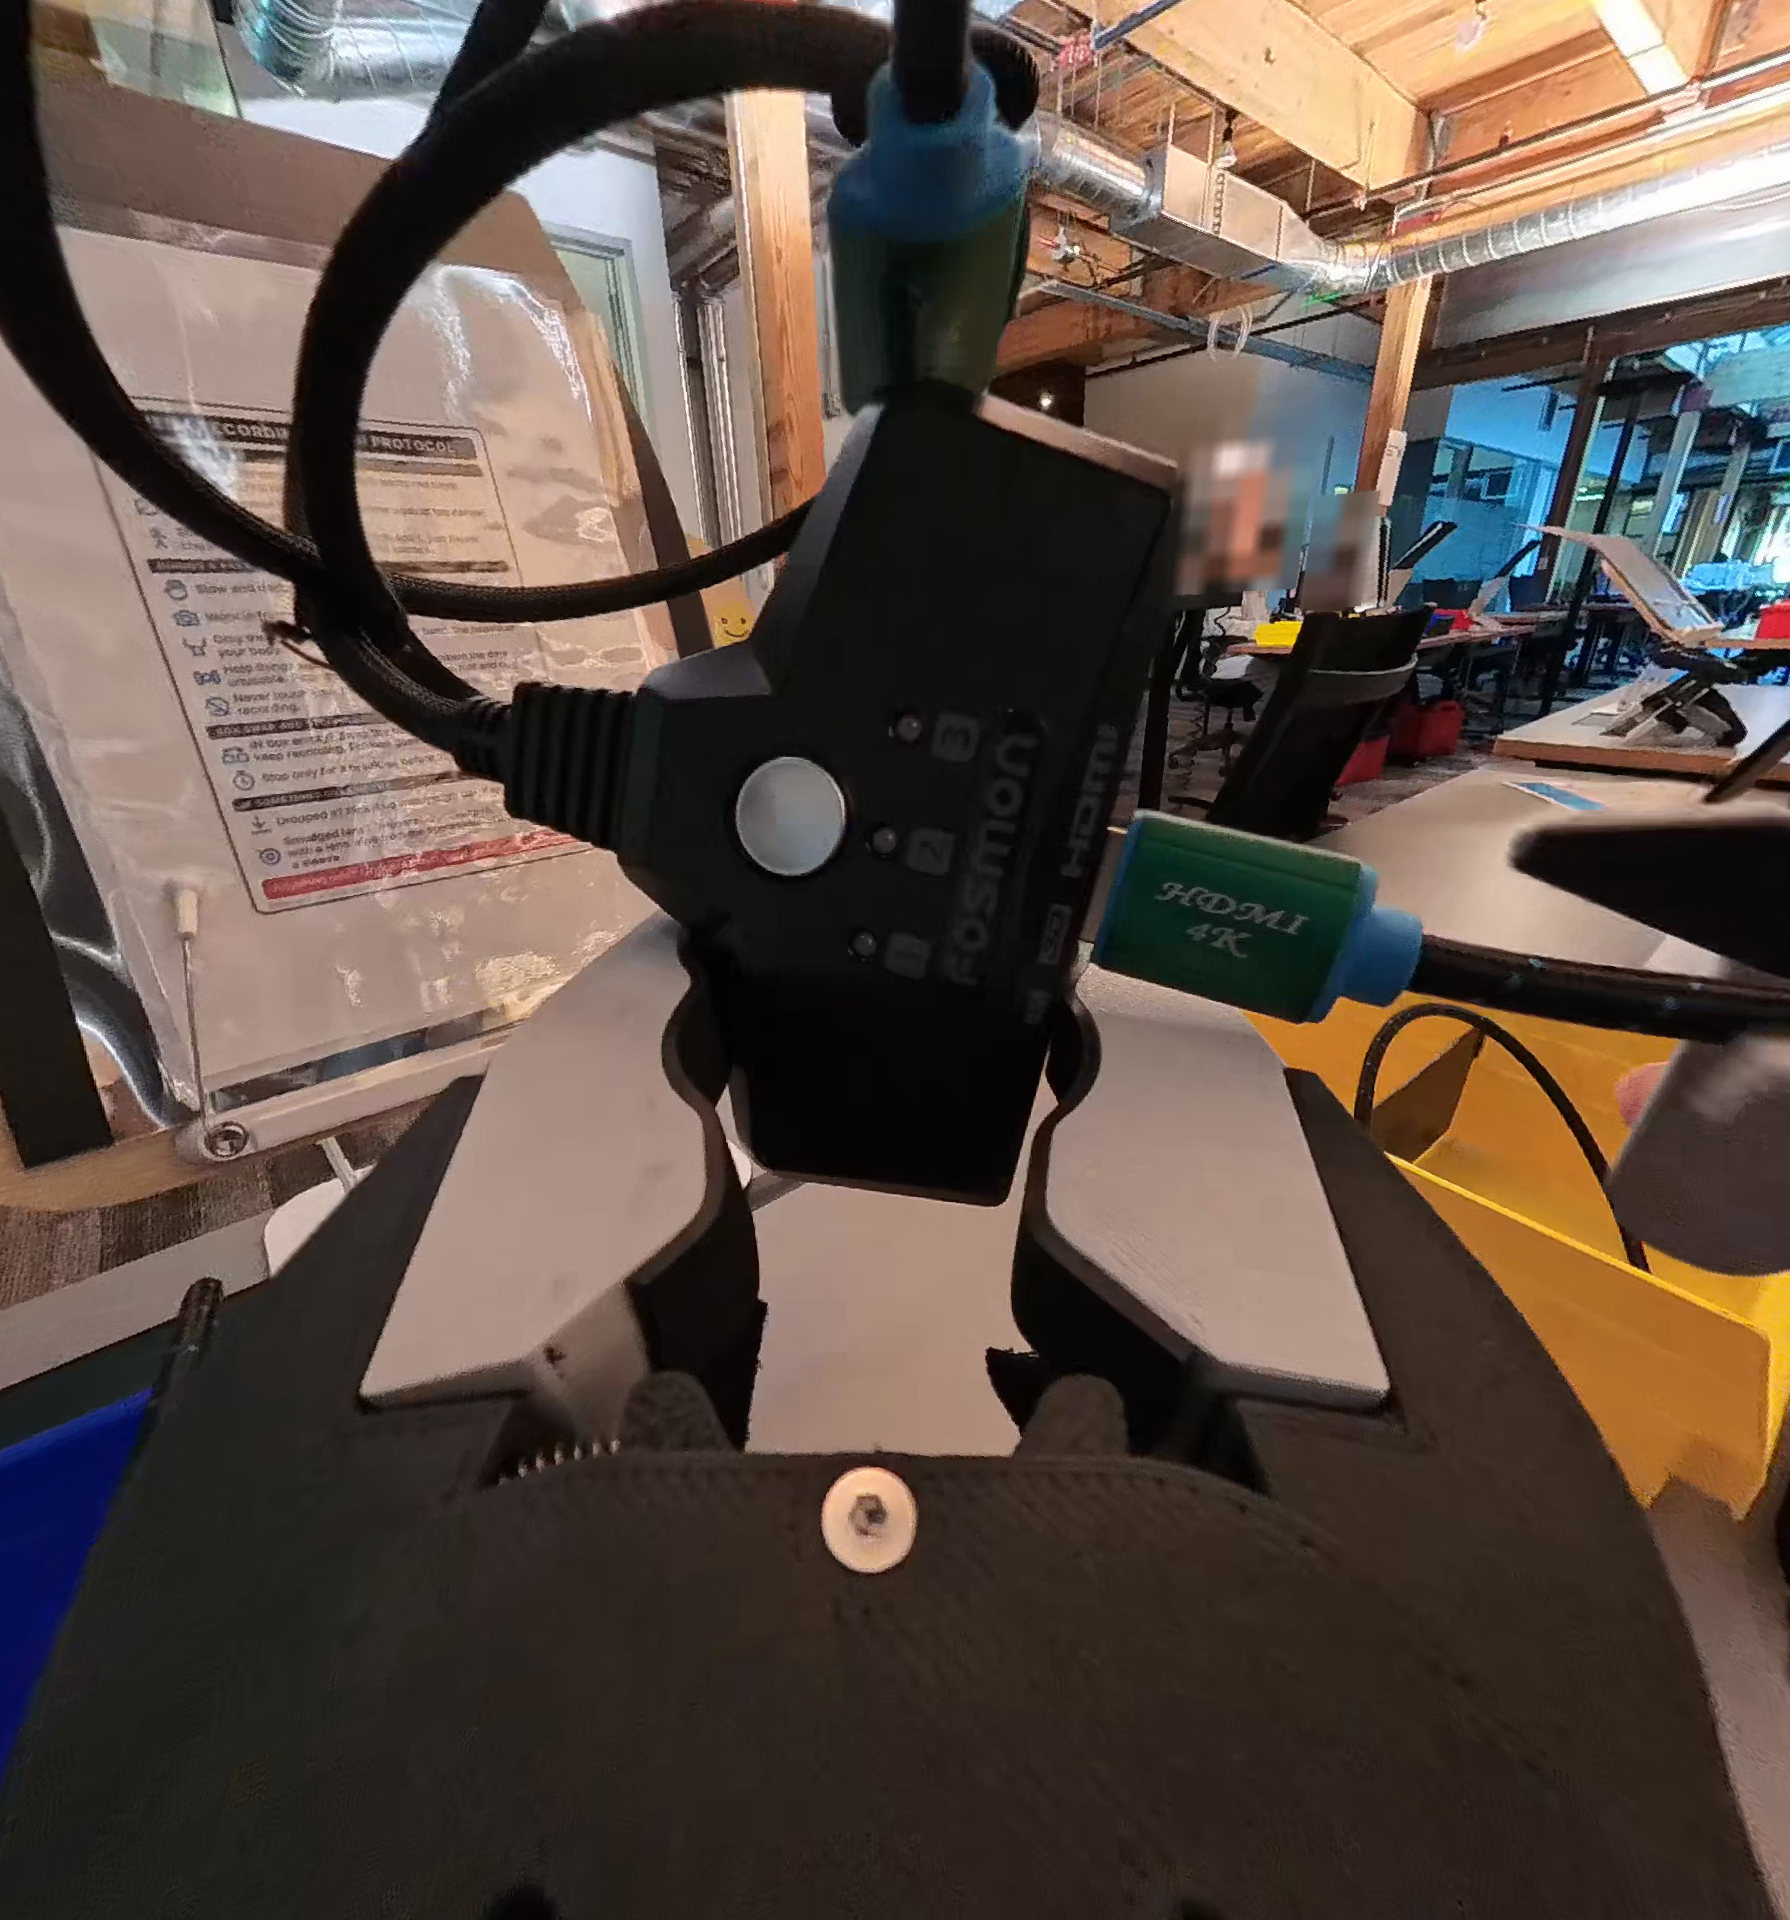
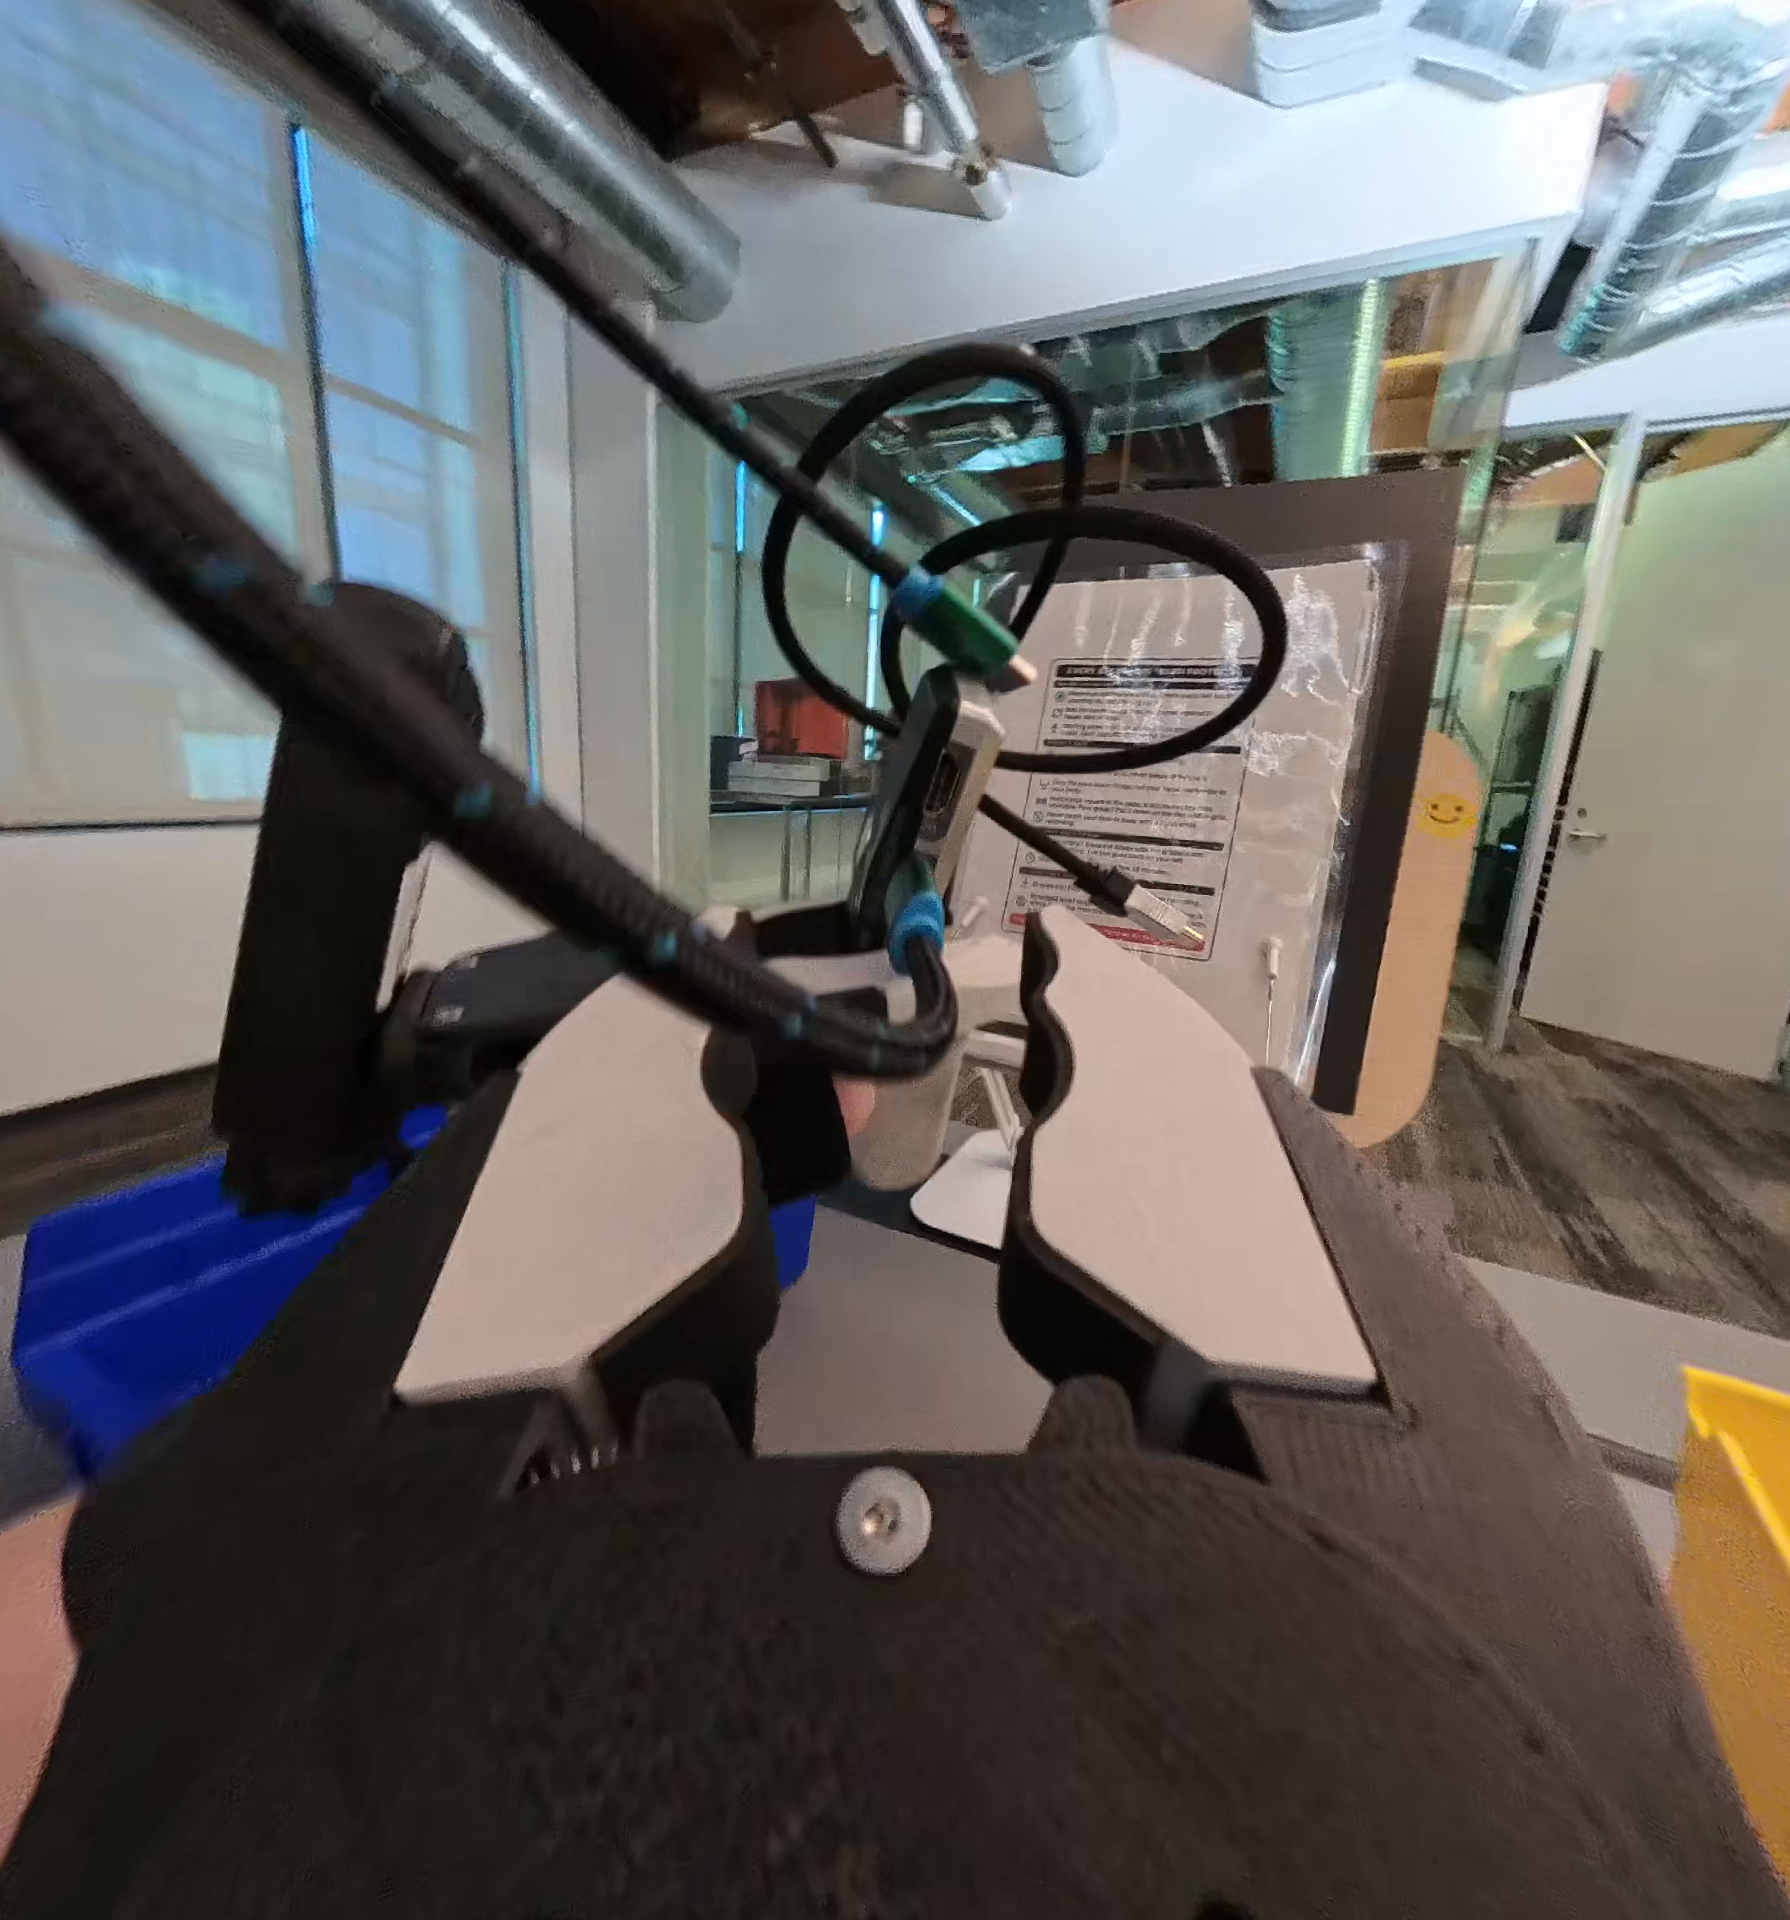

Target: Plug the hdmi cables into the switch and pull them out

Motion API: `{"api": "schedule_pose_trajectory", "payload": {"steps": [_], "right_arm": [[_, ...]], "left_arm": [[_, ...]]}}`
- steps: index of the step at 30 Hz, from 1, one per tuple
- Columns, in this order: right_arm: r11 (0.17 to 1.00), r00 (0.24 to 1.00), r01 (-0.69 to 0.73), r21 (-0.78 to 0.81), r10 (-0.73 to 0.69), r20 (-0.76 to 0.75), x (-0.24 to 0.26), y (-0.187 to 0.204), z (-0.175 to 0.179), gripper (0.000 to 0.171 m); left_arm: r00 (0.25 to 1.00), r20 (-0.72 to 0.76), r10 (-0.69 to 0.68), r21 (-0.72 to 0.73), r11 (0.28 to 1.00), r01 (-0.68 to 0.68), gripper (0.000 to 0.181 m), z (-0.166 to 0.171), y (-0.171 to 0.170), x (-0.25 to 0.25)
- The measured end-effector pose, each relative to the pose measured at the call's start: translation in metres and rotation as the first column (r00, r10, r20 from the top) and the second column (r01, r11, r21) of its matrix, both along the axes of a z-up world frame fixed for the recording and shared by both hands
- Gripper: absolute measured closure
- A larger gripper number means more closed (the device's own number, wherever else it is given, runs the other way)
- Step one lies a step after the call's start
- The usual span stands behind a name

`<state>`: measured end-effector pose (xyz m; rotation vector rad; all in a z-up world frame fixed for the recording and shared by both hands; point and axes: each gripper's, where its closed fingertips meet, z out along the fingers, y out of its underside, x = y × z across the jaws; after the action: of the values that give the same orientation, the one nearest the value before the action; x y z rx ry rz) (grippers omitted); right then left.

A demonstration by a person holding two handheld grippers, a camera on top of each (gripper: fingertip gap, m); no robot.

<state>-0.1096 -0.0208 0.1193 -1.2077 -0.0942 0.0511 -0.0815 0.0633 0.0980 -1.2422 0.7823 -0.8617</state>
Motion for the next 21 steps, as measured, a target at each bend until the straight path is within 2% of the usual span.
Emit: {"api": "schedule_pose_trajectory", "payload": {"steps": [2,5,6,10,14,21], "right_arm": [[0.998,0.997,0.057,-0.023,-0.058,-0.047,0.005,0.012,0.001,0.131],[0.995,0.994,0.040,-0.094,-0.049,-0.102,0.003,0.030,-0.003,0.133],[0.994,0.991,0.037,-0.103,-0.050,-0.124,0.004,0.033,-0.003,0.140],[0.999,0.985,0.013,-0.048,-0.021,-0.169,0.005,0.033,0.005,0.159],[0.998,0.989,0.059,-0.033,-0.063,-0.137,0.008,0.031,0.009,0.164],[0.985,0.991,0.104,-0.135,-0.115,-0.070,0.009,0.034,0.003,0.161]], "left_arm": [[1.000,0.013,0.003,-0.001,1.000,-0.003,0.122,0.000,0.000,-0.001],[1.000,0.019,0.008,0.014,1.000,-0.008,0.122,0.002,-0.001,-0.001],[1.000,0.022,0.010,0.017,1.000,-0.010,0.122,0.002,-0.001,-0.001],[0.999,0.031,-0.005,0.010,1.000,0.005,0.122,0.002,-0.003,0.000],[0.999,0.047,-0.027,-0.006,1.000,0.027,0.122,0.001,-0.005,0.002],[0.997,0.066,-0.044,-0.033,0.998,0.046,0.122,-0.004,-0.003,0.004]]}}
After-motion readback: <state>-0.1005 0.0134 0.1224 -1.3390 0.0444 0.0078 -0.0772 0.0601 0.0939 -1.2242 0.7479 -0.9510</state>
